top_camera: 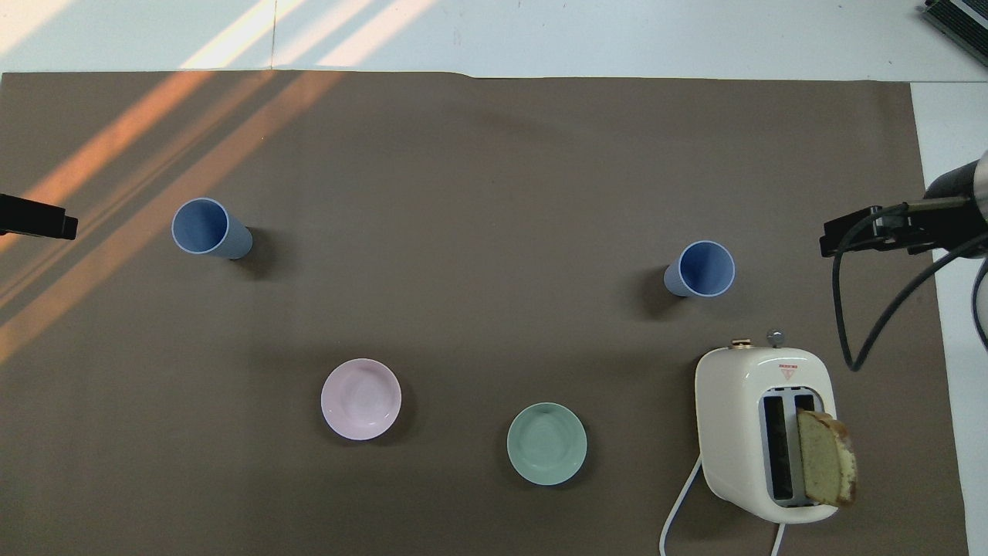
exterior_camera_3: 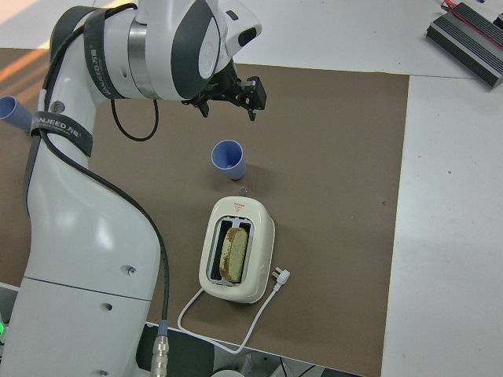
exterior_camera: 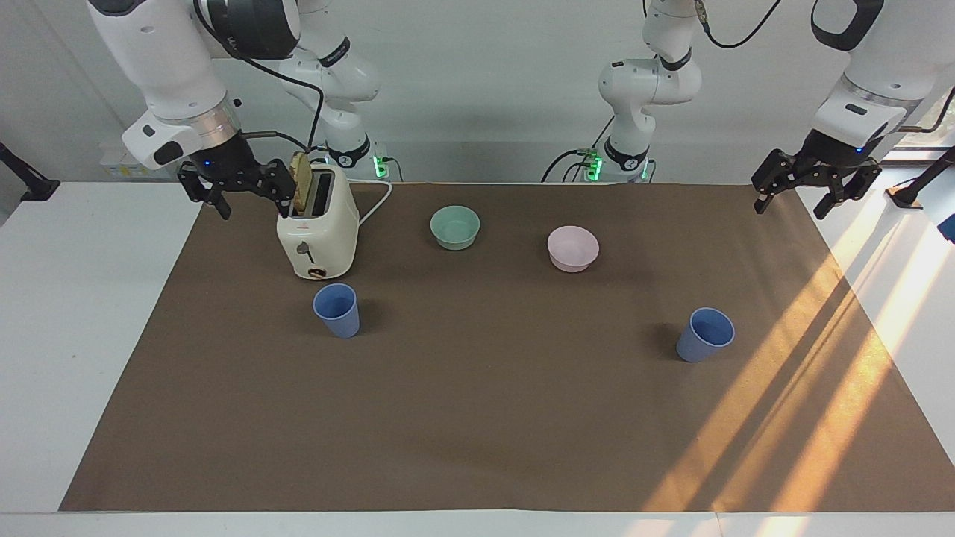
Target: Stack blue cups with both arms
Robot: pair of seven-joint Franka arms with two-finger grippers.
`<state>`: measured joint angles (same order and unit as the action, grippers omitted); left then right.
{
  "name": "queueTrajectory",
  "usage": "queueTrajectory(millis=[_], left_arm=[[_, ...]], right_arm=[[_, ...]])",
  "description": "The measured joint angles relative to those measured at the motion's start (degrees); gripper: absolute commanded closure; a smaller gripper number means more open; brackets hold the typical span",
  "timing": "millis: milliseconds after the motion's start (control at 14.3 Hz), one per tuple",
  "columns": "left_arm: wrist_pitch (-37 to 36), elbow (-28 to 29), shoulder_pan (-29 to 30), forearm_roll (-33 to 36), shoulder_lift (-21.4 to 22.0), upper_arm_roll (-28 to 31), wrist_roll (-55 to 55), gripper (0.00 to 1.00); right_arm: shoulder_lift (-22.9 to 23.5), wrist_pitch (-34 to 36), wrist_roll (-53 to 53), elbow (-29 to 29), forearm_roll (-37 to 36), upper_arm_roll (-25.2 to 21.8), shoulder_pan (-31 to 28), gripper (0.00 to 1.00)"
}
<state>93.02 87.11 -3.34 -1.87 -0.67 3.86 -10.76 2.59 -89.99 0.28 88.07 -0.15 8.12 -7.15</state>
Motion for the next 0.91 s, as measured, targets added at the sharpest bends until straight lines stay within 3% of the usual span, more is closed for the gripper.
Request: queueTrajectory(millis=[908], left_arm=[[0.9, 0.9, 0.0, 0.0, 0.0, 0.1, -2.9, 0.00]], right_arm=[[0.0, 0.0, 0.0, 0.0, 0.0, 0.0, 0.0, 0.00]])
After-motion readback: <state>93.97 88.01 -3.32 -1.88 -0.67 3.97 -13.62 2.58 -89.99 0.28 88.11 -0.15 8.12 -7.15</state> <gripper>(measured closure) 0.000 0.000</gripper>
